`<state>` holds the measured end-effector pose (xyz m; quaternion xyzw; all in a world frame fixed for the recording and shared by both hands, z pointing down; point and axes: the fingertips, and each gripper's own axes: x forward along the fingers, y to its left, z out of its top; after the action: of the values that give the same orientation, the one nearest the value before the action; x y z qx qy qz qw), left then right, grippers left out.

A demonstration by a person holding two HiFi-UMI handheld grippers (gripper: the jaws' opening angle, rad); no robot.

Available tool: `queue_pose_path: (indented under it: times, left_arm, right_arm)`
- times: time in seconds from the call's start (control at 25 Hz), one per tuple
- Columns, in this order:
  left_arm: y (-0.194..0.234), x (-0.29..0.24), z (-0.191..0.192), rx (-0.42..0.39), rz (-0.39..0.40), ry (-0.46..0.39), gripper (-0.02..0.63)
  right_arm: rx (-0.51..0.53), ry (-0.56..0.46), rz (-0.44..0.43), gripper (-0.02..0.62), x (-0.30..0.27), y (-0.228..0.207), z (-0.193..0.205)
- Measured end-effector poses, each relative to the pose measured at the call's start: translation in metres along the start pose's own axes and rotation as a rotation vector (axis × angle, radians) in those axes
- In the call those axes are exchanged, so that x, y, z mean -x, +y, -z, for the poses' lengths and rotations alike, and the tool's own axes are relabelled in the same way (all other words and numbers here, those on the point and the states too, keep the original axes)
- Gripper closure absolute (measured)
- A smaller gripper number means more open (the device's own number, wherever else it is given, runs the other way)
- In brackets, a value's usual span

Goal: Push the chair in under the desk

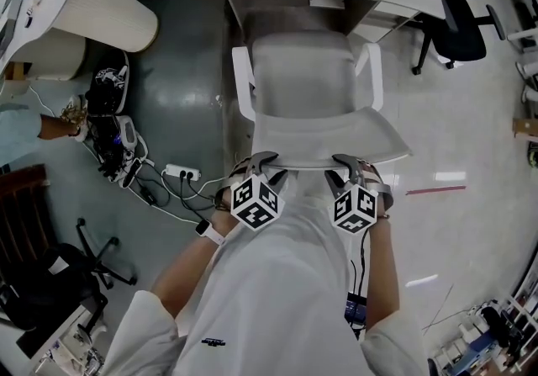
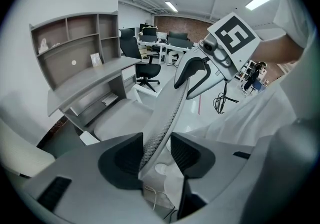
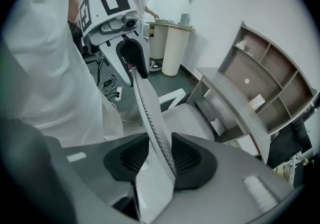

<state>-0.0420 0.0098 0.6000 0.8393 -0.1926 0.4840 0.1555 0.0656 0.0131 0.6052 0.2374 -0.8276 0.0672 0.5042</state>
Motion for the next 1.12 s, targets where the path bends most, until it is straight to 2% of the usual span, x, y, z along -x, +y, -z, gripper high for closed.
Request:
queue_pose_path:
  times: [0.2, 0.48, 0.68, 1.12]
  left_arm:
    - [0.016, -0.002, -0.005, 0.000, -0.016, -0.015, 0.431]
    - [0.041, -0.007, -0.017, 0.009, -0.033, -0.024, 0.426]
    - [0.058, -0.012, -0.027, 0.017, -0.044, -0.020, 0.425]
    - [0.090, -0.019, -0.044, 0.045, -0.071, -0.069, 0.419]
  right_arm:
    - [-0.005, -0.002, -0.008, 0.443, -0.007, -0.013, -0.008]
    - [-0.014, -0.033, 0.025, 0.439, -0.015, -0.038, -0.019]
    - [0.003, -0.043, 0.039, 0.437, -0.021, -0.057, -0.024]
    - [0.031, -0.061, 0.028, 0.436, -0.034, -0.091, -0.038]
